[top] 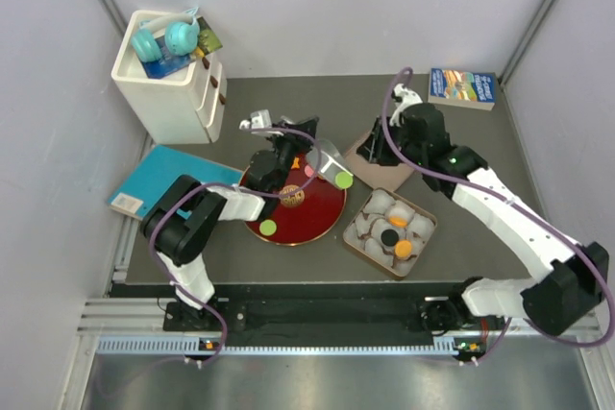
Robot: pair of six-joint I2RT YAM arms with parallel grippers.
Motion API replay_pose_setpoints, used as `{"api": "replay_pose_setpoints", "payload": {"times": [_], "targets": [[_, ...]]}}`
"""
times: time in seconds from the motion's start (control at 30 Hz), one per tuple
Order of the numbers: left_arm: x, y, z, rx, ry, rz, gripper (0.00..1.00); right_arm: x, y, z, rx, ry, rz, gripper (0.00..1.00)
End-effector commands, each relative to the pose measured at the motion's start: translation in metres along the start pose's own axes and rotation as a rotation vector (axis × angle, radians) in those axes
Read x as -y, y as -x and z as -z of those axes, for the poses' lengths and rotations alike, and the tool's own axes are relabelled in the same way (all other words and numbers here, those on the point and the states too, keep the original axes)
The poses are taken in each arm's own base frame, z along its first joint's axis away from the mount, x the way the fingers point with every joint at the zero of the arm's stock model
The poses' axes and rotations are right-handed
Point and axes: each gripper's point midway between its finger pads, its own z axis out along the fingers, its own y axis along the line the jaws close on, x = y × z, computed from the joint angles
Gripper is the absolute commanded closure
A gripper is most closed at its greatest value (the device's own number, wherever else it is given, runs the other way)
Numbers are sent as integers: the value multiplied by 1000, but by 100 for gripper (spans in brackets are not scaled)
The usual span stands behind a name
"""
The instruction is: Pack the cookies
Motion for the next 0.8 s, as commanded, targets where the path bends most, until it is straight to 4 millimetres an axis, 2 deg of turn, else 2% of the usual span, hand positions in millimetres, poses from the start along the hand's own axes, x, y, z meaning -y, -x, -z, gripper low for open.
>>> {"api": "replay_pose_setpoints", "payload": {"times": [0.0, 0.17, 0.27, 0.4, 0.57, 0.77], "targets": [[65, 22, -22, 78, -169, -7, 100, 11, -11, 26, 8, -41, 16, 66], [81, 7, -43, 42, -210, -52, 100, 18, -20, 48, 28, -52, 11, 66], [88, -7, -48, 13, -230, -94, 100, 19, -21, 64, 48, -53, 10, 66], [88, -27, -50, -26, -232, -122, 100, 22, -20, 82, 72, -70, 5, 65], [87, -41, -52, -47, -237, -127, 100, 18, -21, 110, 106, -45, -7, 65], [99, -65, -50, -87, -279, -195, 100, 27, -28, 121, 103, -76, -12, 64]]}}
